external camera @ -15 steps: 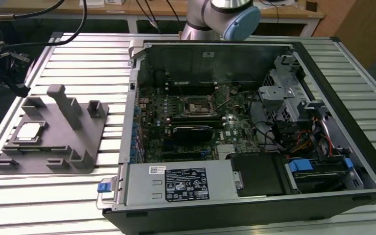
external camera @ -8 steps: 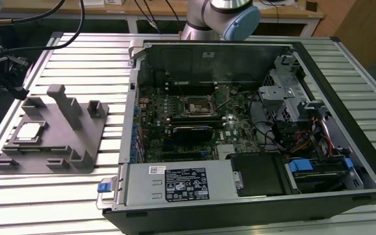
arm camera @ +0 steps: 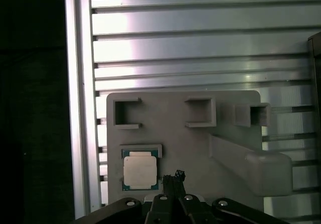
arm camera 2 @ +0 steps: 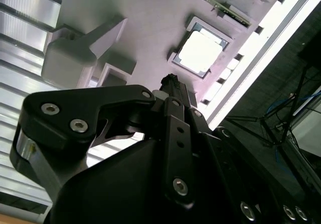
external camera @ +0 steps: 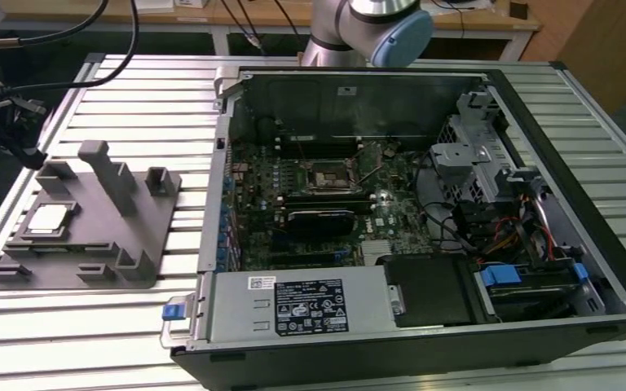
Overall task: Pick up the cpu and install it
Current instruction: 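Pick up the cpu and move it towards the insertion slot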
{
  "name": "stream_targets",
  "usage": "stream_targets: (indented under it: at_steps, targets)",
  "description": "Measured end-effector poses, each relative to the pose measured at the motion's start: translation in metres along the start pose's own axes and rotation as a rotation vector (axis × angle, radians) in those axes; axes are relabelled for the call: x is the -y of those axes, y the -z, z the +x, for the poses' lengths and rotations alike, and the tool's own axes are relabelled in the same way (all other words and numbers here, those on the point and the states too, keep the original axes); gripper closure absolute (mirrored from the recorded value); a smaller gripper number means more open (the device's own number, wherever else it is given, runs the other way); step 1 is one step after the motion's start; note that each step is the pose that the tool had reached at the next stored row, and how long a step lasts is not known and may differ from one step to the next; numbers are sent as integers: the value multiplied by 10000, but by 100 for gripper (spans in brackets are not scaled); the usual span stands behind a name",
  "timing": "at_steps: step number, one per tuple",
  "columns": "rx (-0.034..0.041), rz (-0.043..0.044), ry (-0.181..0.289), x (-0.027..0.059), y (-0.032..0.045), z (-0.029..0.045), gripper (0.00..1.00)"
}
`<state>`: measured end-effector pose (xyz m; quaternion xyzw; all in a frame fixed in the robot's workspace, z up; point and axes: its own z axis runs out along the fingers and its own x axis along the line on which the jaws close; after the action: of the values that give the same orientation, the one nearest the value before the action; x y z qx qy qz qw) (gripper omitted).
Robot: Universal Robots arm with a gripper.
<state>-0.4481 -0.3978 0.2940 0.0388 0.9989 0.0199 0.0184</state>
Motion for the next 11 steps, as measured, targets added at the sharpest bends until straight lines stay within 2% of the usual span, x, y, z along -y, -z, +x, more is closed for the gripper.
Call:
stream_targets:
  at_steps: [11]
  targets:
    - [2,-2,0,6,-90,33,89]
